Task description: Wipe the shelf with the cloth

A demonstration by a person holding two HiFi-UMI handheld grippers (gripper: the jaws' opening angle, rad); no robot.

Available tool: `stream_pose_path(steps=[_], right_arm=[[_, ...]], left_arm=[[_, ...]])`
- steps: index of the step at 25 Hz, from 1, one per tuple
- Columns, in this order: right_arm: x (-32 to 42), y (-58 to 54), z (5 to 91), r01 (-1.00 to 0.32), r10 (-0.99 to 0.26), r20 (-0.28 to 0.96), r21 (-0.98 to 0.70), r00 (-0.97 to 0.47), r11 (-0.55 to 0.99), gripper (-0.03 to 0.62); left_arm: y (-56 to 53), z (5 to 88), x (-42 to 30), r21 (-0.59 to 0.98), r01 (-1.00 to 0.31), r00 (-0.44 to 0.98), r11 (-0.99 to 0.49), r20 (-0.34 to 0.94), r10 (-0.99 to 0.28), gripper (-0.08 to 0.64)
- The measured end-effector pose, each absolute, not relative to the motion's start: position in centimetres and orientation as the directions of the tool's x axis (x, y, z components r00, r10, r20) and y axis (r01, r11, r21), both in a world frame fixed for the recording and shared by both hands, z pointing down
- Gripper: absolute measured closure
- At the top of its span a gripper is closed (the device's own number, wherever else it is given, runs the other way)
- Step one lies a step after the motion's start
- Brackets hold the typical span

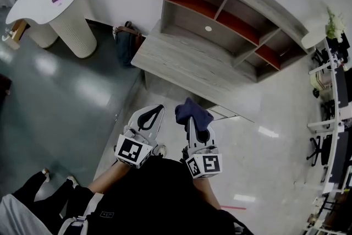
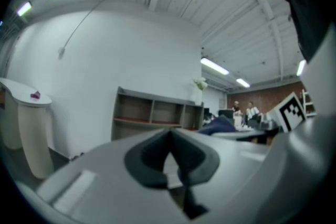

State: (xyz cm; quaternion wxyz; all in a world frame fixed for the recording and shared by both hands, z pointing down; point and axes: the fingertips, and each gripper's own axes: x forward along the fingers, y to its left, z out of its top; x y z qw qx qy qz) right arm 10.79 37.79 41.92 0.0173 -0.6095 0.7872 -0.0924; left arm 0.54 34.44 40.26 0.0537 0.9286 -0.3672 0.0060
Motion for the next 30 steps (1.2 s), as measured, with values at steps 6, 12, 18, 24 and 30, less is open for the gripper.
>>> stream_pose_path(steps=[6, 12, 18, 24, 30], right_arm=[[13.2, 38.1, 43.3, -0.945, -0.953, 0.091, -0.181, -0.290, 0.271, 0.561], [13.3, 36.7, 43.9, -0.940, -0.945, 0.101, -0.185, -0.310, 0.288, 0.561], [13.0, 32.3, 44.6, -0.954, -0.956, 0.122, -0.173, -0.266, 0.244, 0.561], [11.0, 25.5, 44.2, -0.971, -0.969, 0.120, -0.134, -0.216, 0.199, 0.561], [9.0, 18.2, 43.1, -0.986, -0.984, 0.126, -0.127, -0.127, 0.111, 0.561]], left_arm=[[35.0, 41.1, 2.0, 0.082, -0.715, 0.699, -0.695, 0.074, -0.711, 0.557], [34.2, 41.7, 0.9, 0.078, -0.751, 0.660, -0.656, 0.106, -0.743, 0.557], [28.7, 42.2, 0.5, 0.099, -0.738, 0.675, -0.668, 0.094, -0.732, 0.557], [21.2, 42.2, -1.3, 0.113, -0.703, 0.711, -0.702, 0.083, -0.698, 0.557], [13.1, 41.6, -3.1, 0.135, -0.651, 0.759, -0.747, 0.111, -0.642, 0.557]])
